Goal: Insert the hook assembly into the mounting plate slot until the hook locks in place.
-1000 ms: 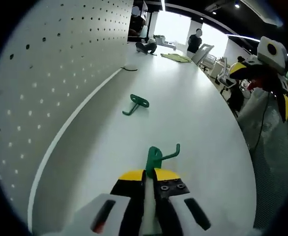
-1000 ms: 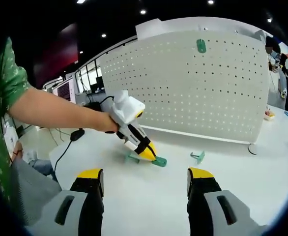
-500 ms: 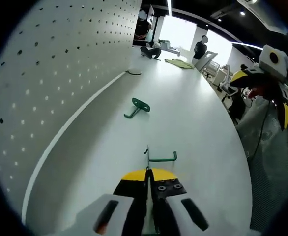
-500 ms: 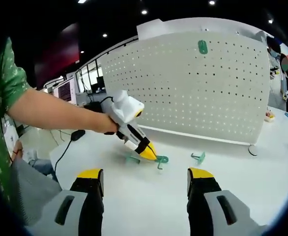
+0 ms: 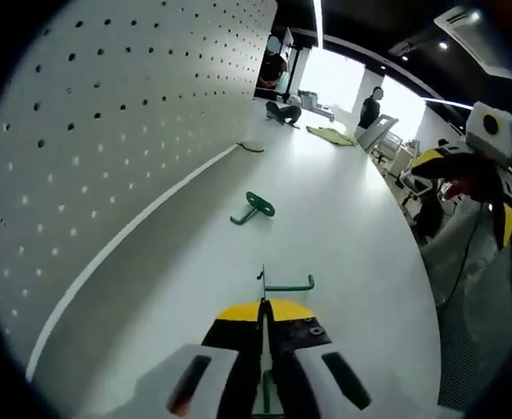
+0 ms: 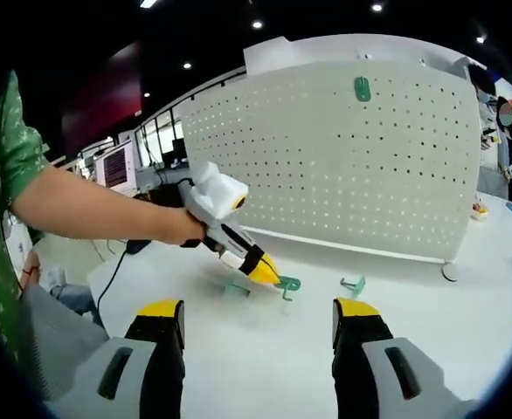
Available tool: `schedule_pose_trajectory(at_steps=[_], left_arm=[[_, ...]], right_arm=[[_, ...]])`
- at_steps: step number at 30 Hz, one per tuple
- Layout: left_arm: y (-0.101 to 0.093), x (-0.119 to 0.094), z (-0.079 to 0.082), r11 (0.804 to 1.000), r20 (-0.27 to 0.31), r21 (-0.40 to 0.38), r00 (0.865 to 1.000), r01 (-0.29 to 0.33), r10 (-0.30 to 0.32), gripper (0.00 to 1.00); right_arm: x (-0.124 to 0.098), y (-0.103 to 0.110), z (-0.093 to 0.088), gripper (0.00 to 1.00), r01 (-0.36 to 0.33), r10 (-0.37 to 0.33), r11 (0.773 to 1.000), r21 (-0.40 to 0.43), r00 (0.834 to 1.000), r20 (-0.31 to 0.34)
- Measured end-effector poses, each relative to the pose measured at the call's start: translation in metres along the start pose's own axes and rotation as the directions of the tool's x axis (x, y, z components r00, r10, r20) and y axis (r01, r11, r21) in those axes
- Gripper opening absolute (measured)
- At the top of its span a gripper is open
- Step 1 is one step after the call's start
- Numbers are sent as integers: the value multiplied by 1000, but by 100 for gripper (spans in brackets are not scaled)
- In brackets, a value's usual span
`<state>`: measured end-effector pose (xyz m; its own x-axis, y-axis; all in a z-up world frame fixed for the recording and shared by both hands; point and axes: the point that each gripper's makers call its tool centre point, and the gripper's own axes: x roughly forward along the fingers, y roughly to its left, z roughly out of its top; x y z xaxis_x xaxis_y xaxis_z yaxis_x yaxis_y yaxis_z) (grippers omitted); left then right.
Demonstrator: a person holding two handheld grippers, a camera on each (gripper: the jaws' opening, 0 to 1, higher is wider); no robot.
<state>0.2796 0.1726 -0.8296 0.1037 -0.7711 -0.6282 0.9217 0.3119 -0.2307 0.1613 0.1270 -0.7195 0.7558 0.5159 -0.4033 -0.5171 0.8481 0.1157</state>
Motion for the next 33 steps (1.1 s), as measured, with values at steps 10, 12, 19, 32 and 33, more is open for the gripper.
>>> schedule_pose_trajectory(at_steps=[10, 12, 19, 32, 33], left_arm=[[-7, -18, 20, 999, 109, -30, 994, -29, 32, 2], [-8, -24, 28, 999, 145, -39, 989, -39, 44, 2], [-21, -45, 51, 998, 243, -36, 968, -53, 60, 2], [-39, -79, 79, 996, 372, -41, 924, -76, 86, 2], [-41, -82, 81, 996, 381, -39, 920, -78, 87, 2]], right_arm=[[0, 2, 7, 69, -1, 1, 1000, -8, 1000, 10], [1, 4, 10, 69, -5, 6, 1000, -13, 1000, 13], [3, 9, 20, 69, -14, 15, 999, -31, 999, 30], [-2, 13, 39, 68, -5, 9, 999, -46, 998, 69], [-3, 13, 41, 67, -2, 6, 999, -47, 997, 75]])
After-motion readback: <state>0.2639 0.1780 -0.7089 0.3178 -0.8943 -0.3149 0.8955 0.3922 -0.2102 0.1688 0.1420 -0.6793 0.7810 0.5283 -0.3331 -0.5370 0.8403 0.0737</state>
